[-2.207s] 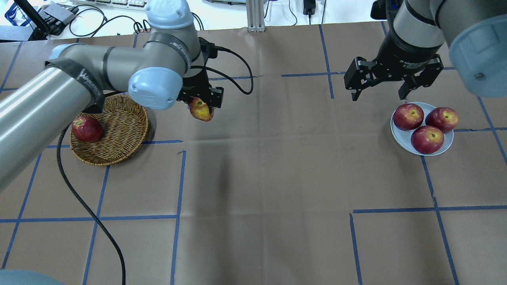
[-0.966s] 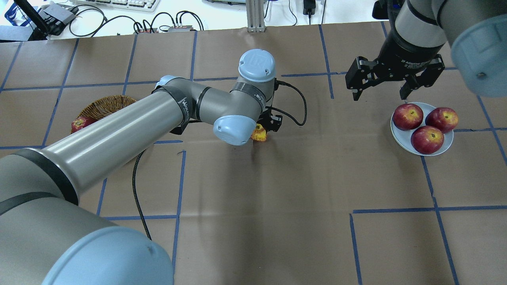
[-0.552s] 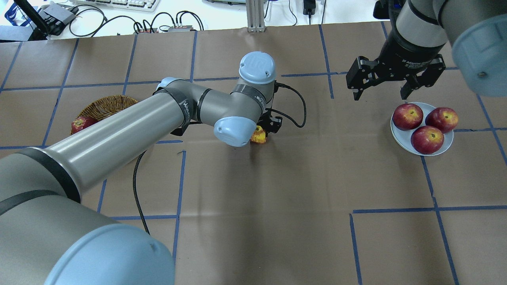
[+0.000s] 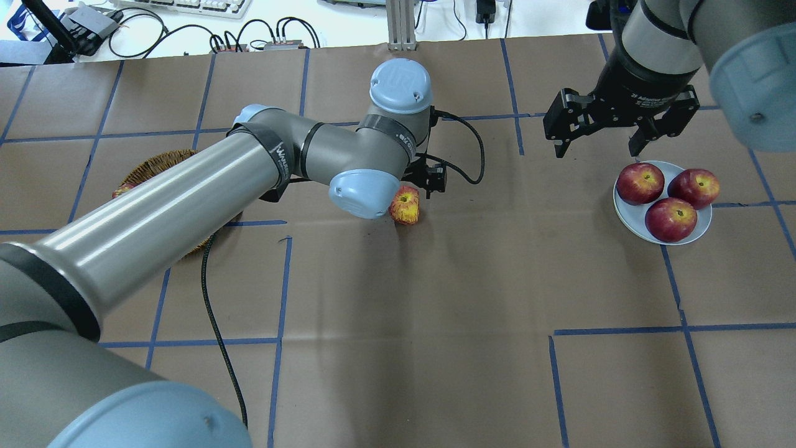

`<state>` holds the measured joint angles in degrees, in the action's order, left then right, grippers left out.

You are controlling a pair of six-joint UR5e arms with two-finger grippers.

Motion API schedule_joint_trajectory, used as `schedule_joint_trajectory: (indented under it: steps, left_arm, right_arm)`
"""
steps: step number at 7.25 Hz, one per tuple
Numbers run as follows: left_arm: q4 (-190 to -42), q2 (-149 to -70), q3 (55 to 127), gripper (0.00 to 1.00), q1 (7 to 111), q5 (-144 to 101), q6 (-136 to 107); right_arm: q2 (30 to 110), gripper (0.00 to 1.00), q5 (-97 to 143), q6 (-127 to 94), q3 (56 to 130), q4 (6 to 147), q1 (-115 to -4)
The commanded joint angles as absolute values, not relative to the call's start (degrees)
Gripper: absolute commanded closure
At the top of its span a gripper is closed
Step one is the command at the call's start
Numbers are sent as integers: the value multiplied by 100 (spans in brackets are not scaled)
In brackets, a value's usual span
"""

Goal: Transfer apple from basket to plate
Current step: 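Set the apple down on the table and withdraw the left gripper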

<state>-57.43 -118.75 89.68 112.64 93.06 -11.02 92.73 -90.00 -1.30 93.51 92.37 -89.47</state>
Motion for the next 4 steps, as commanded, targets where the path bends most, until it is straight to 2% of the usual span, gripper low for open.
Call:
schedule_joint_trajectory:
  steps: [1,4]
  left_arm:
    - [-6893,-10833,8930,1,11015,9299,-1038]
    - [-8320,-9532,8930,1,10373,9290,-519]
  right_arm:
    - [9272,0,-8991,-132,9352,9237,-8947]
    - [9237,0,-9017,-141,9308,9333,-9000]
